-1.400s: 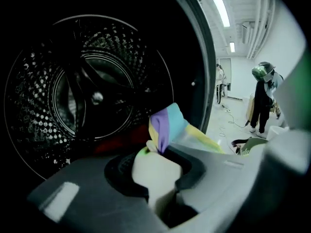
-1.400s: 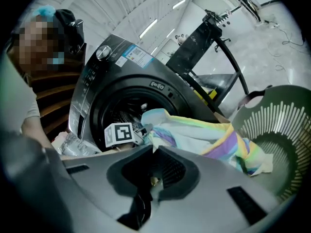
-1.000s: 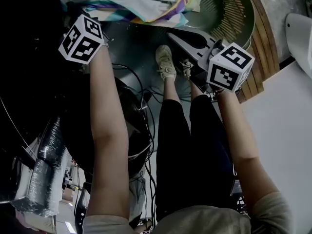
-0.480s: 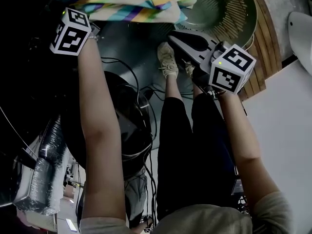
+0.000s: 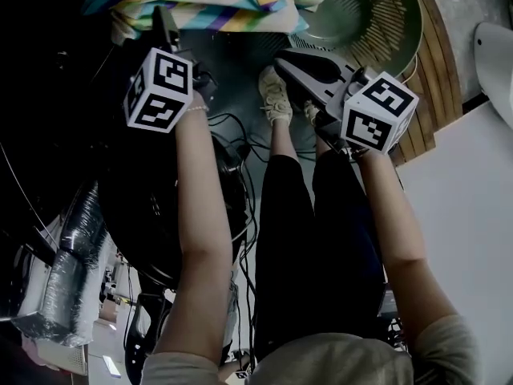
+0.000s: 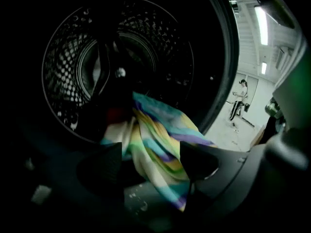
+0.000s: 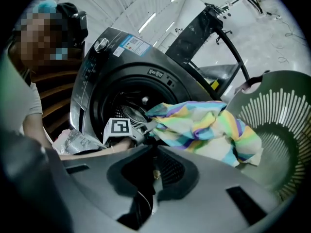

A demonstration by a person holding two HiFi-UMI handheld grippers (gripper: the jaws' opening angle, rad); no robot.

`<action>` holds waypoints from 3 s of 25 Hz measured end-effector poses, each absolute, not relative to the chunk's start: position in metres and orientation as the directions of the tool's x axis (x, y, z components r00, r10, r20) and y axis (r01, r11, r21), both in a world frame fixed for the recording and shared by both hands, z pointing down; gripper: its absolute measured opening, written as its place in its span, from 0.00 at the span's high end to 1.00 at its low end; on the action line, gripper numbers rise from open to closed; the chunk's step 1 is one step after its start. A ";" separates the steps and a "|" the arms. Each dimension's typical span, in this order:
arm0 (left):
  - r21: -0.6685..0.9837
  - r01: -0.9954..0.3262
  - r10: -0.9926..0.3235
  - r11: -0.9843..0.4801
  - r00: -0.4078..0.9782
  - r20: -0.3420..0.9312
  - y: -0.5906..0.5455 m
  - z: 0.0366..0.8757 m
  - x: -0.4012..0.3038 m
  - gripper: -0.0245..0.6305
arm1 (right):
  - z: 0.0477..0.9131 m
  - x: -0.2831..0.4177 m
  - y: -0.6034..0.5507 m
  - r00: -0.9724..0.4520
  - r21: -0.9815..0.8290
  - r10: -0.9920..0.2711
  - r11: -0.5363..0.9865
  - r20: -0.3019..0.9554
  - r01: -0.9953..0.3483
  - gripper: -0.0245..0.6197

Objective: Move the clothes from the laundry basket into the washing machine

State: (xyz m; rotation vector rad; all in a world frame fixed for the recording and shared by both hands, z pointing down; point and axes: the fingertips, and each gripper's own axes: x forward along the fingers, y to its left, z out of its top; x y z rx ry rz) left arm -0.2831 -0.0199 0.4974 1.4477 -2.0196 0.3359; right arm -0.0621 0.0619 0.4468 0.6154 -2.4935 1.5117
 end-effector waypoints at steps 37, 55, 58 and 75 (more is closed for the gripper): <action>0.125 -0.962 -0.873 0.241 -0.159 0.462 -0.078 0.471 -0.294 0.93 | 0.446 -0.064 0.059 -0.909 -0.809 -0.235 0.417 0.344 -0.414 0.94; 0.234 -0.851 -0.813 0.471 -0.316 0.488 -0.055 0.473 -0.350 0.57 | 0.434 -0.083 0.070 -0.919 -0.760 -0.181 0.518 0.350 -0.391 0.94; 0.264 -0.841 -0.818 0.472 -0.306 0.487 -0.030 0.465 -0.332 0.54 | 0.432 -0.084 0.071 -0.920 -0.752 -0.178 0.533 0.349 -0.388 0.94; 0.318 -0.888 -0.751 0.331 -0.044 0.659 -0.040 0.561 -0.219 0.92 | 0.450 -0.067 0.068 -0.905 -0.750 -0.190 0.509 0.380 -0.422 0.94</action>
